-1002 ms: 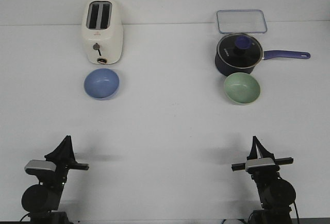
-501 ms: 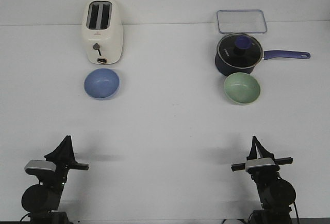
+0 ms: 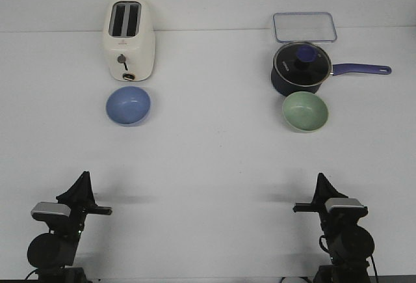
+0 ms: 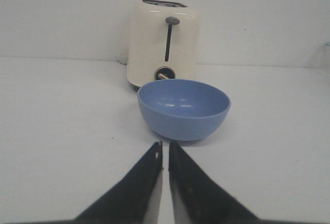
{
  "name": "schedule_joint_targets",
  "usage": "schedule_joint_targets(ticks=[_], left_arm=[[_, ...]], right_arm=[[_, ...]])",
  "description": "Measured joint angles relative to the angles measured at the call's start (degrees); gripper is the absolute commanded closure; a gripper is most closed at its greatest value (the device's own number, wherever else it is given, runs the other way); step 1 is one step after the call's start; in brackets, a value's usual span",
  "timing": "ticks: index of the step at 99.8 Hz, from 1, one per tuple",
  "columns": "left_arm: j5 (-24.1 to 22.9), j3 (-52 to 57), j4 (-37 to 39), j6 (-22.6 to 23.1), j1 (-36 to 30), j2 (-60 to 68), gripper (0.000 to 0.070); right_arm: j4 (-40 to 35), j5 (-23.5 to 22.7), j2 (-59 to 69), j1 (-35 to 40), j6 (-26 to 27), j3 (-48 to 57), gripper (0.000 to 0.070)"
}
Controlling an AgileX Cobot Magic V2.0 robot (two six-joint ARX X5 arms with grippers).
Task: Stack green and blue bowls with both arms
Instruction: 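Reach the right gripper forward to the rim of the pale green bowl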
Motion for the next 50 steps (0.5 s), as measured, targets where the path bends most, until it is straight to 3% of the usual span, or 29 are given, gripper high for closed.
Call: schedule_joint_targets(ticks=[15,31,38,50], left_arm=[[0.0,0.0,0.0,0.0,0.0,0.0,0.0685],[0.0,0.0,0.0,0.0,0.0,0.0,0.0685],[0.0,0.0,0.0,0.0,0.0,0.0,0.0685],[0.0,0.0,0.0,0.0,0.0,0.0,0.0685]], right_arm=[[-4.0,1.9,5.4,0.0,4.7,8.8,0.07],[-10.2,4.3,19.5,0.0,6.5,18.6,0.069],[-11.3,4.0,26.7,-0.2,6.7,22.9,0.0594],[-11.1,1.8,38.8,-1.0,6.6,30.1,0.0317]])
